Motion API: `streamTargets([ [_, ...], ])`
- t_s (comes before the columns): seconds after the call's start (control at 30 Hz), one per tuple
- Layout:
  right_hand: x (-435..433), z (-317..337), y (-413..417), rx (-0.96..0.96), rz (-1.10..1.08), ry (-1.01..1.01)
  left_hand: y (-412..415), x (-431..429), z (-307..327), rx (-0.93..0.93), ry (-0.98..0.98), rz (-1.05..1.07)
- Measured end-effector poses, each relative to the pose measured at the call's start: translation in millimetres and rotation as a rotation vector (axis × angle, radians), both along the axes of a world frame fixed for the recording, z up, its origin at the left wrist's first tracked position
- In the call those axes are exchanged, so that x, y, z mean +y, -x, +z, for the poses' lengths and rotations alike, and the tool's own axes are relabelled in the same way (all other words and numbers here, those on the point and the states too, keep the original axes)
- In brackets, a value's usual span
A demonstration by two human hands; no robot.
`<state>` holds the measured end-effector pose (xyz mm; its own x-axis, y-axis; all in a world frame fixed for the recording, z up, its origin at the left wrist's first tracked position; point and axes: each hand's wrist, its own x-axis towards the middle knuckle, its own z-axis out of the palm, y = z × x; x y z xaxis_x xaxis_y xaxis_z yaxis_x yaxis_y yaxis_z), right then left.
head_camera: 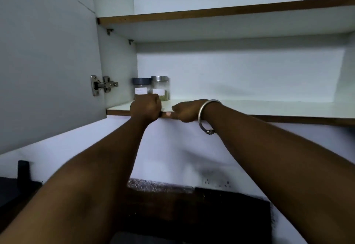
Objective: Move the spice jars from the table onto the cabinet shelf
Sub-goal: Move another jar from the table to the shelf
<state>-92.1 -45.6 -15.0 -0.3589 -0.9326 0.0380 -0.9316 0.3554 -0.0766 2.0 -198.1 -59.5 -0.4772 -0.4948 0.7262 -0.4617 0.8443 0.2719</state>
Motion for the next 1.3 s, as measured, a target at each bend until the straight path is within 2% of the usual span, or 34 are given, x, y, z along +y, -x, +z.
streamTargets([
  [0.07,25.2,-9.7,-13.5,-0.027,0.039,0.091,-4.6,39.2,-9.7,-0.022,0.024,-0.105],
  [0.13,48.5,-19.8,-23.5,-0.003,0.07,0.196,-13.0,81.1,-31.2,0.095,-0.003,-0.252],
  [0.2,79.0,-47.6,-37.3,-0.052,0.142,0.251,-31.4,122.0,-66.1,0.253,-0.126,-0.311],
  [0.27,113.9,-99.9,-54.1,-0.128,0.203,0.253,-53.6,159.3,-115.9,0.316,-0.202,-0.361],
  [0.37,167.3,-193.1,-73.8,-0.279,0.219,0.307,-81.1,208.3,-198.7,0.287,-0.309,-0.433],
  [0.43,203.8,-257.6,-82.1,-0.399,0.189,0.287,-98.9,236.9,-259.0,0.172,-0.384,-0.462],
  [0.5,237.6,-322.3,-83.2,-0.531,0.114,0.183,-115.4,260.5,-323.7,-0.059,-0.451,-0.516],
  [0.57,267.8,-377.4,-81.8,-0.567,0.037,0.028,-129.8,280.6,-378.4,-0.324,-0.562,-0.589],
  [0.63,293.9,-428.0,-81.3,-0.518,0.059,-0.083,-140.3,298.9,-421.4,-0.518,-0.667,-0.636],
  [0.7,312.0,-470.2,-86.2,-0.385,0.019,-0.234,-148.1,314.2,-451.5,-0.632,-0.729,-0.628],
  [0.8,329.4,-517.6,-92.4,-0.145,-0.262,-0.317,-152.9,326.0,-479.9,-0.708,-0.773,-0.648],
  [0.87,336.1,-538.3,-98.9,-0.164,-0.364,-0.257,-154.8,328.3,-490.5,-0.736,-0.782,-0.62],
  [1.03,341.4,-560.6,-99.1,-0.299,-0.448,-0.096,-156.6,330.8,-509.7,-0.768,-0.837,-0.603],
  [1.13,339.4,-557.7,-98.8,-0.351,-0.462,-0.138,-156.0,329.3,-513.6,-0.731,-0.883,-0.621],
  [1.23,334.3,-536.5,-97.6,-0.515,-0.458,-0.096,-156.4,328.8,-509.1,-0.657,-0.96,-0.682],
  [1.3,327.6,-509.2,-97.6,-0.638,-0.436,-0.02,-156.7,329.3,-495.3,-0.53,-1.113,-0.755],
])
